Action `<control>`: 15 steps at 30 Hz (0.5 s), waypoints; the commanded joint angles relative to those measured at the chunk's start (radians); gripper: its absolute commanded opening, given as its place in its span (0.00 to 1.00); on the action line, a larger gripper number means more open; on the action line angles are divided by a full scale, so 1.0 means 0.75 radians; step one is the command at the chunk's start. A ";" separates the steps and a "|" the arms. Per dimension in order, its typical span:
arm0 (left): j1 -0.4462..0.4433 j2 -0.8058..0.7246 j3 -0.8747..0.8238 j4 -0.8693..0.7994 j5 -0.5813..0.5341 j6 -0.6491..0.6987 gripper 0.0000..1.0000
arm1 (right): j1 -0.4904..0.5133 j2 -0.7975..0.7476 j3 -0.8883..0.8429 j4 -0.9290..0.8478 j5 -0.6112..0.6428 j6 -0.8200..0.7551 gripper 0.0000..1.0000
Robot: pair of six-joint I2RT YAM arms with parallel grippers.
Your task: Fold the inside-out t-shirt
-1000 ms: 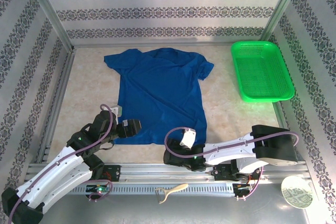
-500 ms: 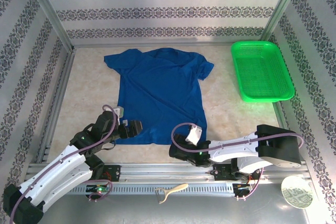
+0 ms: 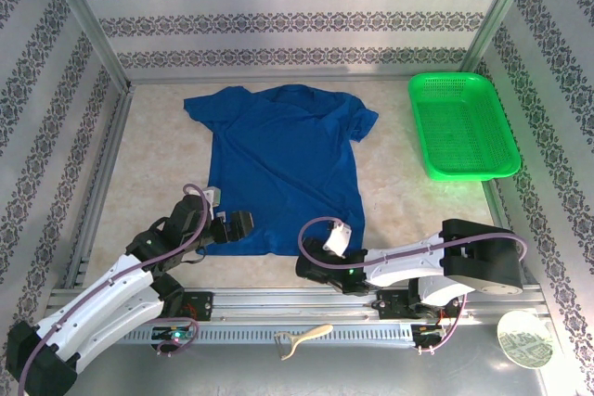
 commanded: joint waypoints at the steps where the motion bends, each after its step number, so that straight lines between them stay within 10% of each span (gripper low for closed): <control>1: -0.018 -0.002 -0.008 0.039 0.009 0.008 1.00 | -0.013 -0.005 -0.051 -0.002 -0.003 0.003 0.19; 5: -0.018 0.002 -0.006 0.027 0.001 0.031 1.00 | -0.034 -0.105 -0.081 -0.029 -0.004 -0.043 0.00; 15: -0.093 0.085 0.084 -0.062 0.012 0.236 1.00 | -0.081 -0.501 -0.088 -0.376 0.049 -0.211 0.00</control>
